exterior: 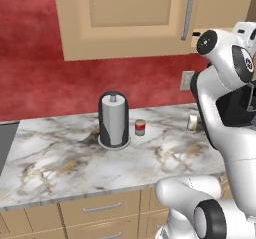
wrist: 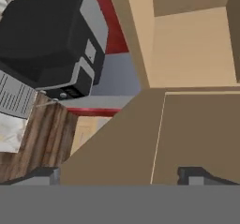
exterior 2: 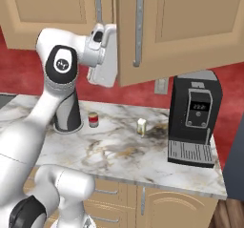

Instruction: Pick the pan from the cabinet and place it on the stove. Then turn on the stove burner for the pan.

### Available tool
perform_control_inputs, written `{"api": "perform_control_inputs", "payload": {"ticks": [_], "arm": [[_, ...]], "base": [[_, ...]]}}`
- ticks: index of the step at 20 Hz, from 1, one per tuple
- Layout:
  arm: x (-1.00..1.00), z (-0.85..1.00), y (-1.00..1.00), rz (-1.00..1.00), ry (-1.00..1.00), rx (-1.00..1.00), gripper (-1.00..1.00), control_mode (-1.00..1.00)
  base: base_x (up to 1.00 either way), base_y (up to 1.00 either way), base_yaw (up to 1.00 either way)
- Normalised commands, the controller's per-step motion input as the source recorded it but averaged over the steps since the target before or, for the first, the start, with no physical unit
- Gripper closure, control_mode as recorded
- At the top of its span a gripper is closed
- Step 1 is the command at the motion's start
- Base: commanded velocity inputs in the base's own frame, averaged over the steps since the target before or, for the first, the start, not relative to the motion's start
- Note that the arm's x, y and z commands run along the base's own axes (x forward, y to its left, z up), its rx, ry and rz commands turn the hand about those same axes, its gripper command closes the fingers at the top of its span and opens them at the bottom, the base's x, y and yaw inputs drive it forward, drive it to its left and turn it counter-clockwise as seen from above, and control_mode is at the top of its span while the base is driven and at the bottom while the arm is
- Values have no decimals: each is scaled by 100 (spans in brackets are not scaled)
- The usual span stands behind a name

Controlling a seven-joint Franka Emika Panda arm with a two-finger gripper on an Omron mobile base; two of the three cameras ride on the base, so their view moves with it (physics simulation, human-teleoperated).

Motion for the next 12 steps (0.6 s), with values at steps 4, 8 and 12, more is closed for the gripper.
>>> {"api": "perform_control_inputs", "payload": {"ticks": [4, 8, 12], "arm": [[-38, -9, -38, -20, 0, 0, -100, -100], [-39, -2, -42, -21, 0, 0, -100, -100], [-39, 0, -52, -21, 0, 0, -100, -100]], "base": [[0, 0, 0], [0, 0, 0], [0, 0, 0]]}}
